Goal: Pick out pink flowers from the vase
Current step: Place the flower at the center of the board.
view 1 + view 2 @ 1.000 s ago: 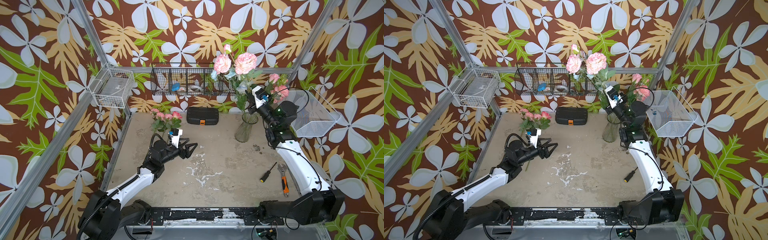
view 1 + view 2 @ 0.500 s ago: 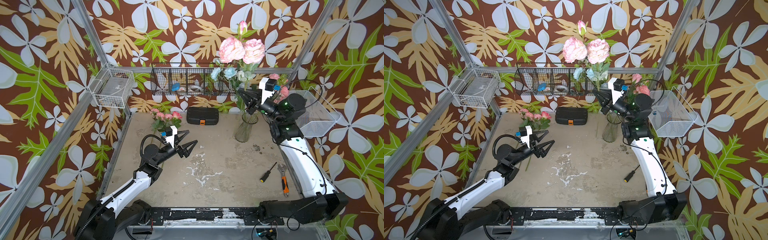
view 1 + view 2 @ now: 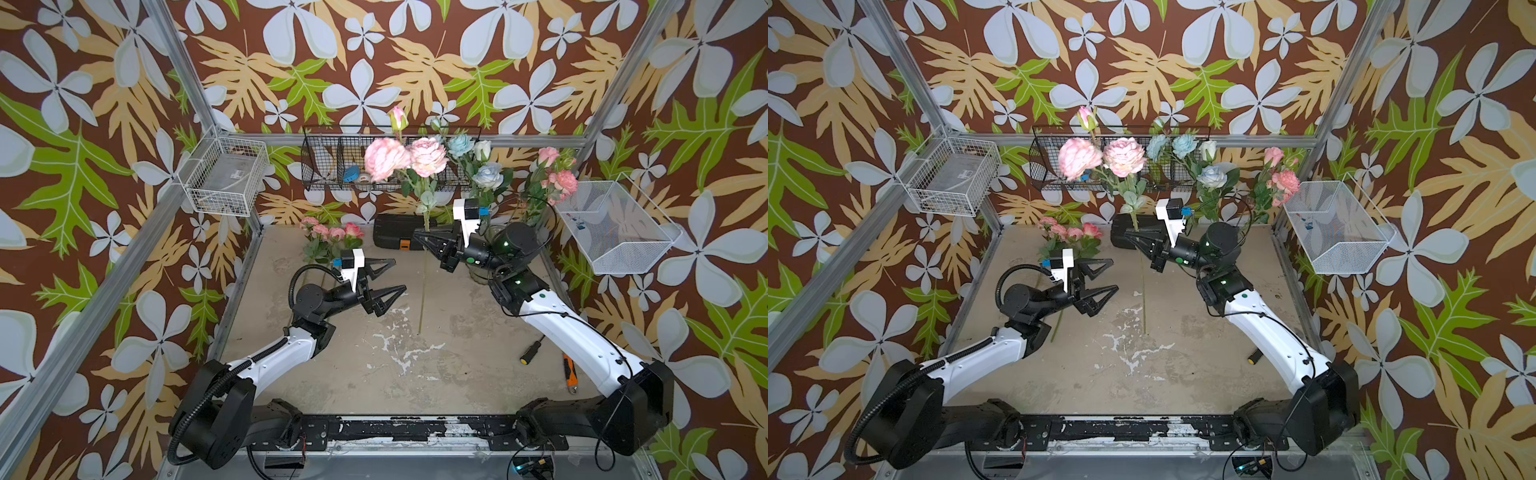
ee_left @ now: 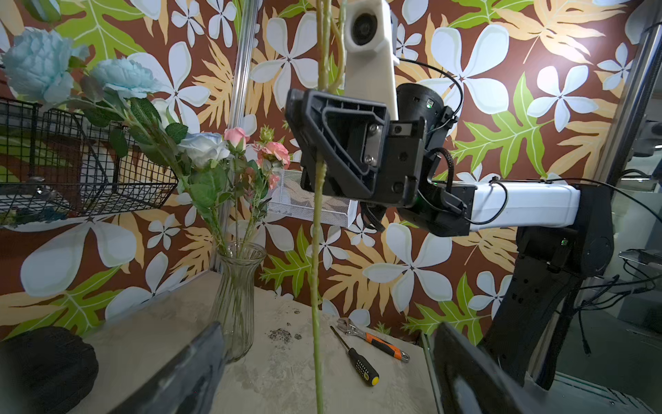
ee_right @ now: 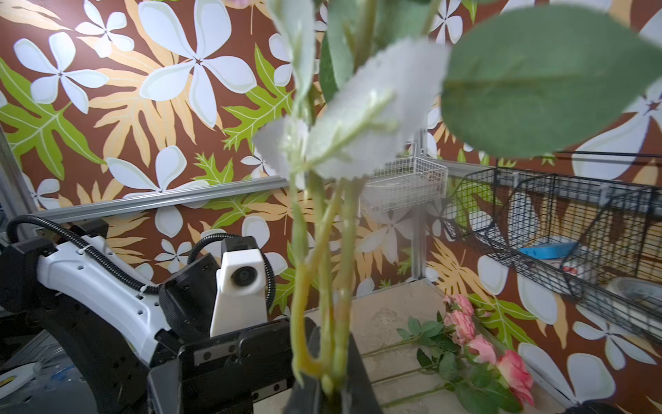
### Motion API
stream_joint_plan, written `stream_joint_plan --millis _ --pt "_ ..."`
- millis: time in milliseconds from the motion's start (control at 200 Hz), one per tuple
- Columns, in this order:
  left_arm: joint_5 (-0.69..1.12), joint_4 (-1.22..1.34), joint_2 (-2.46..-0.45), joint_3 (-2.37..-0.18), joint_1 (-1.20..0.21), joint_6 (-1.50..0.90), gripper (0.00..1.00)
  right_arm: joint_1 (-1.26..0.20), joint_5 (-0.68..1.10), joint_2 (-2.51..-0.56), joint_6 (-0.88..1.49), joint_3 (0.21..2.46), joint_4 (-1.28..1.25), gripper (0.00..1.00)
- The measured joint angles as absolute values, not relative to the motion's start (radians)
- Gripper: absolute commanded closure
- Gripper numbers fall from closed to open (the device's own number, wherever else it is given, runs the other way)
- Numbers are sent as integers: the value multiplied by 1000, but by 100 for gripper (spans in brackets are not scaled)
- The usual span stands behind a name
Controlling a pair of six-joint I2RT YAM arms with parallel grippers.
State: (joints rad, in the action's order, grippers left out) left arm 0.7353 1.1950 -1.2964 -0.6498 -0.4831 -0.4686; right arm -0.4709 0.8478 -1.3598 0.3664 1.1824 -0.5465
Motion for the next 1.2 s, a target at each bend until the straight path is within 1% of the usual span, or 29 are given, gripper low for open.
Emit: stream_joint_plan --millis 270,335,410,435,460,470,496,541,601,626,676,711,766,851,951,1001,1086,1141,1201 --pt "752 1209 -1370 -722 -516 -450 9 -545 833 -1411 460 1171 -651 100" --pt "752 1203 -1383 -736 -522 -446 15 -559 834 -1426 475 1178 -665 100" --pt "752 1191 -1393 -752 -526 -438 20 -573 836 -1436 493 1181 -684 100" --pt "752 1187 -1396 -757 -526 -437 26 -578 837 -1438 494 1181 -688 100" --pt "752 1184 -1399 -762 -526 -437 37 -583 838 -1440 497 1182 -692 100" --pt "752 1184 -1401 -764 -527 -437 40 -584 837 -1441 497 1182 -694 100" --pt "754 1182 -1403 -768 -527 -437 52 -588 838 -1444 498 1182 -698 100" --pt "760 1179 -1406 -776 -528 -432 69 -595 838 -1448 498 1182 -702 100" --pt "762 1179 -1406 -780 -529 -426 93 -598 838 -1450 499 1182 -703 100" --pt "764 1179 -1406 -781 -529 -426 98 -600 838 -1451 499 1182 -703 100" --pt "767 1173 -1401 -781 -531 -423 100 -600 834 -1451 493 1182 -703 100" --pt "762 1163 -1396 -781 -532 -419 100 -600 838 -1451 493 1183 -703 92" --pt "756 1147 -1385 -779 -532 -419 100 -600 836 -1449 491 1187 -699 68" --pt "732 1112 -1361 -769 -532 -408 100 -601 825 -1438 479 1188 -680 41" --pt "681 1029 -1313 -752 -532 -358 100 -599 792 -1405 458 1183 -669 22" --pt "649 982 -1280 -738 -532 -334 100 -600 764 -1379 435 1174 -664 18" --pt "566 888 -1211 -706 -531 -281 100 -600 703 -1325 408 1134 -657 16" --pt "505 825 -1167 -691 -526 -251 100 -600 649 -1275 383 1064 -678 14" --pt "436 762 -1126 -682 -515 -218 100 -600 586 -1219 355 960 -711 14"
